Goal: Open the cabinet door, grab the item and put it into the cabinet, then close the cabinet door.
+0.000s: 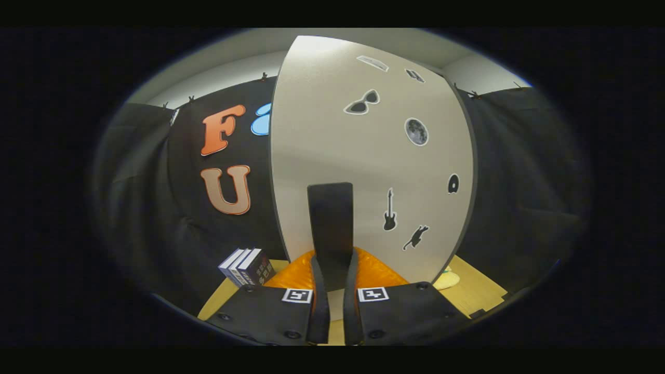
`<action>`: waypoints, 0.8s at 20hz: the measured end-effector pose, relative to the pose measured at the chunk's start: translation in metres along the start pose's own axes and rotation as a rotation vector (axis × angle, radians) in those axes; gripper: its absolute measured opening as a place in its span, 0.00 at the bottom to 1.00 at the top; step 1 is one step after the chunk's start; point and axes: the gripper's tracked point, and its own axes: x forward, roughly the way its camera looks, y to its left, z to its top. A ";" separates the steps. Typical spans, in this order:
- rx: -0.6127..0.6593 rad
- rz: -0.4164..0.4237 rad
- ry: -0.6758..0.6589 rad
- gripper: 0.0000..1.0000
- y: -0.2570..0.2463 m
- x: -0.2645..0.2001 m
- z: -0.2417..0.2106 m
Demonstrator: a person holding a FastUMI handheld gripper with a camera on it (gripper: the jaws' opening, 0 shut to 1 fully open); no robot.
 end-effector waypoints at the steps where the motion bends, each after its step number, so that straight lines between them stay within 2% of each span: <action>1: 0.012 -0.008 -0.008 0.18 -0.003 -0.006 0.000; 11: 0.055 -0.100 -0.042 0.17 -0.034 -0.030 -0.004; 16: 0.060 -0.119 -0.051 0.17 -0.046 -0.036 -0.004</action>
